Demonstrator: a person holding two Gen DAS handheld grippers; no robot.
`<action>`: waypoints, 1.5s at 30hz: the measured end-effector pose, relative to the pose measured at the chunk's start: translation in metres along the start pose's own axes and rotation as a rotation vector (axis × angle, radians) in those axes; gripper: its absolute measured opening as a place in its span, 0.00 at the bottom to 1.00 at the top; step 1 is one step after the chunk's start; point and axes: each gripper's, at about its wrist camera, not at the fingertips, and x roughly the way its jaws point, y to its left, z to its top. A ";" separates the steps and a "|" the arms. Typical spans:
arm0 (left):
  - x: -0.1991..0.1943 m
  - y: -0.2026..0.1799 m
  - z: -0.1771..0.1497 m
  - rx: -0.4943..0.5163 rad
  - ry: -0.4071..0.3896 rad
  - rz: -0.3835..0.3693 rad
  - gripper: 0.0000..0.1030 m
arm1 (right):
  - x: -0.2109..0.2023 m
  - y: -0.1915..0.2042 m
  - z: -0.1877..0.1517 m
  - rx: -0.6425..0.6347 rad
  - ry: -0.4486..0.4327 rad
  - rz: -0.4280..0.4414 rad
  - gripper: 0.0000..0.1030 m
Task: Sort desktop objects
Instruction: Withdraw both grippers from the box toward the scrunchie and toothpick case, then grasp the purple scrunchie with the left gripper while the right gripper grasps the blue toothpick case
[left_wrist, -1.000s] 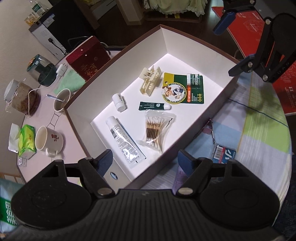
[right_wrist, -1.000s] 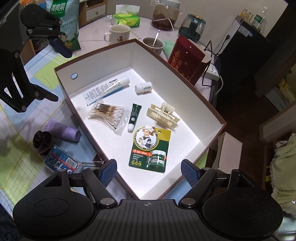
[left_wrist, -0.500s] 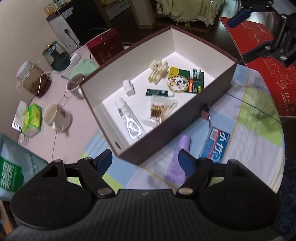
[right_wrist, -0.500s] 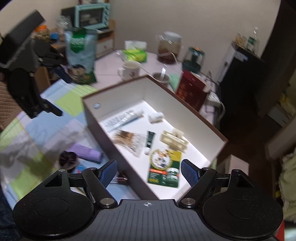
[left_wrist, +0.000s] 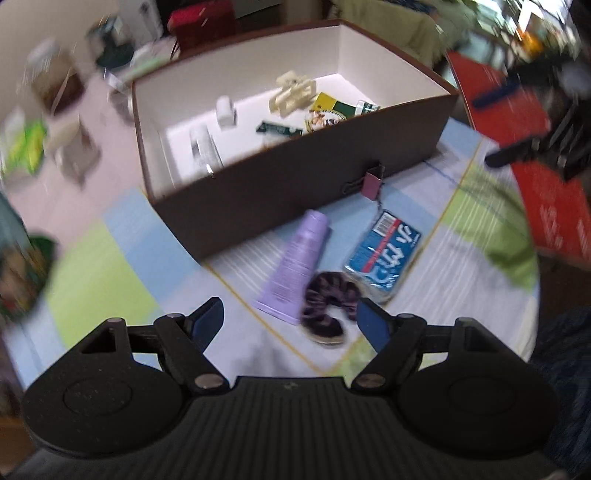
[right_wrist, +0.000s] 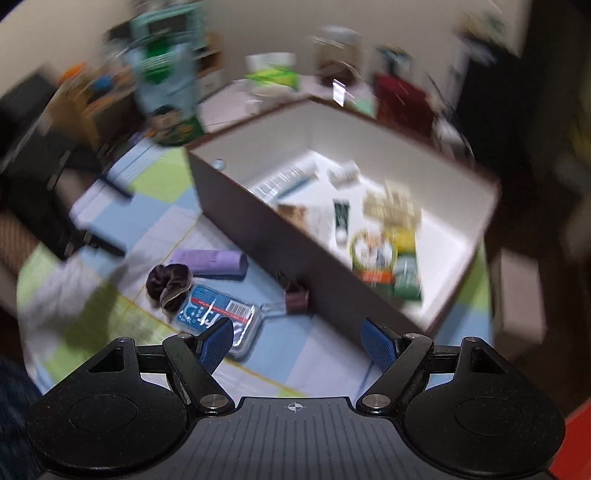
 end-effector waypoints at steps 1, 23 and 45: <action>0.005 0.001 -0.004 -0.046 0.001 -0.018 0.74 | 0.006 -0.005 -0.007 0.067 0.006 0.009 0.77; 0.070 0.000 -0.007 -0.326 0.045 -0.027 0.70 | 0.057 -0.026 -0.025 0.250 0.119 0.022 0.77; 0.057 0.019 -0.044 -0.354 0.047 -0.037 0.23 | 0.079 0.024 -0.006 -0.279 0.152 0.180 0.77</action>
